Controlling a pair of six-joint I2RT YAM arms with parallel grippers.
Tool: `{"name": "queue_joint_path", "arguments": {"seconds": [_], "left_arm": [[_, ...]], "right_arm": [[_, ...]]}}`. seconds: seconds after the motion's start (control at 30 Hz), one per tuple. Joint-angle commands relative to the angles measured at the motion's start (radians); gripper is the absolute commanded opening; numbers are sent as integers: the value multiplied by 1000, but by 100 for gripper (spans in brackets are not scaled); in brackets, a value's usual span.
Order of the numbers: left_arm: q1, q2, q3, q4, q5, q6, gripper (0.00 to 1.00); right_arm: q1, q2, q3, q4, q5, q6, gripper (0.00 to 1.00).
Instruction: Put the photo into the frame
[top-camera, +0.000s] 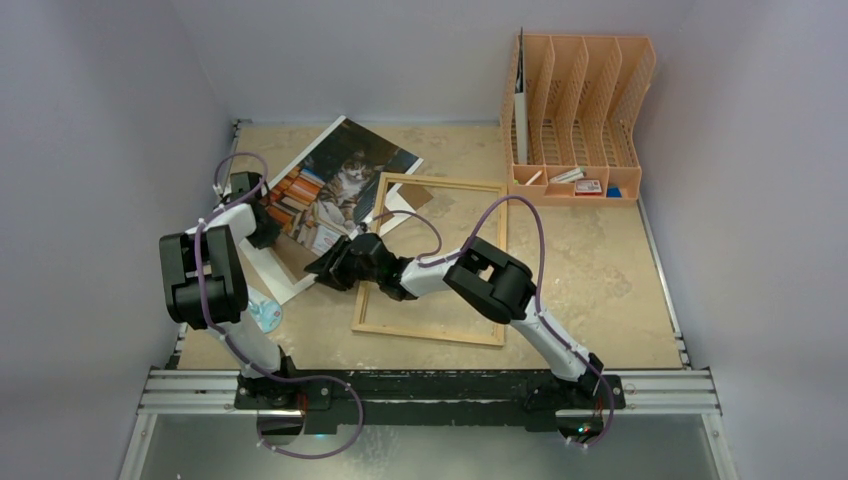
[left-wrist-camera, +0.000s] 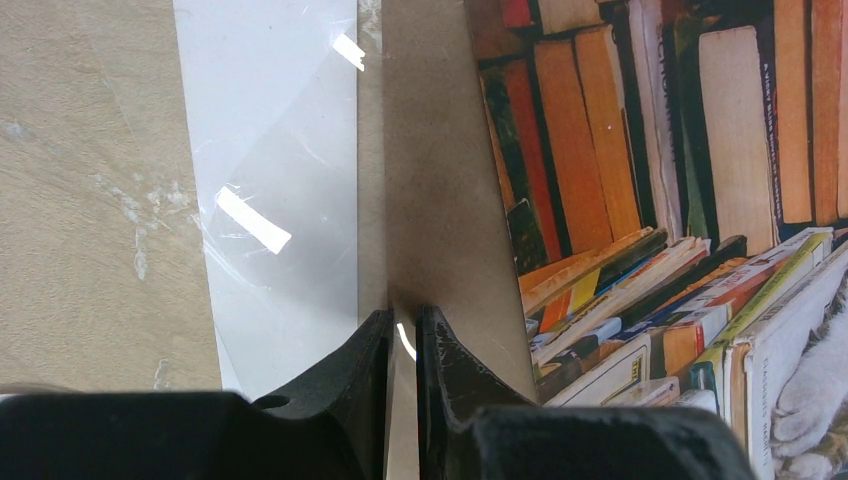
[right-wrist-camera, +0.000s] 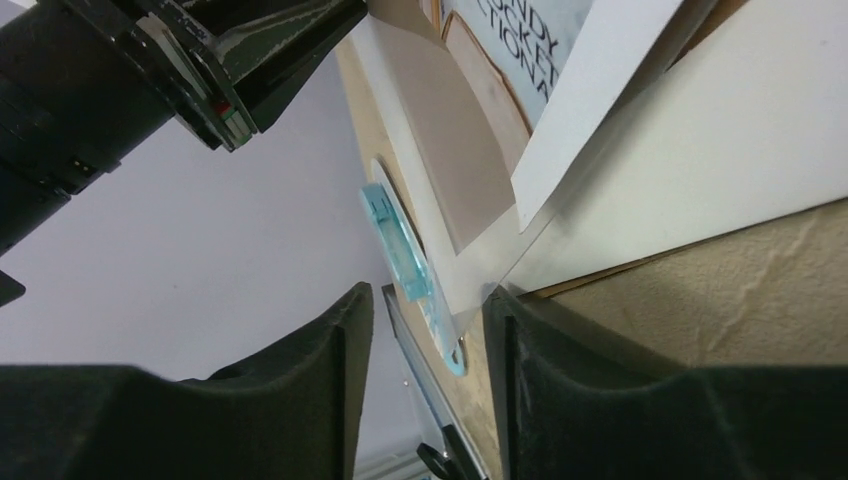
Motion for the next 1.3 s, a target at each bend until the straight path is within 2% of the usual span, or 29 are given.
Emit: {"name": "queue_joint_path", "arguments": {"seconds": [0.0, 0.17, 0.5, 0.63, 0.77, 0.9, 1.1, 1.27], "left_arm": [[-10, 166, -98, -182, 126, 4, 14], [-10, 165, -86, -190, 122, 4, 13], [-9, 157, -81, -187, 115, -9, 12], [-9, 135, -71, -200, 78, -1, 12], [-9, 94, -51, -210, 55, -13, 12], [-9, 32, -1, -252, -11, -36, 11], [-10, -78, 106, -297, -104, -58, 12], [-10, -120, 212, -333, -136, -35, 22]], "right_arm": [[-8, -19, 10, 9, 45, 2, 44], [-11, 2, 48, 25, 39, -13, 39], [-19, 60, 135, 11, 8, 19, 38], [-19, 78, 164, -28, 5, 28, 33], [-18, 65, 152, -59, 2, 43, 22], [-20, 19, 152, -159, -16, 77, 0], [-22, -55, 183, -284, -24, -11, 0], [-32, -125, 218, -487, -5, -129, 0]]}}
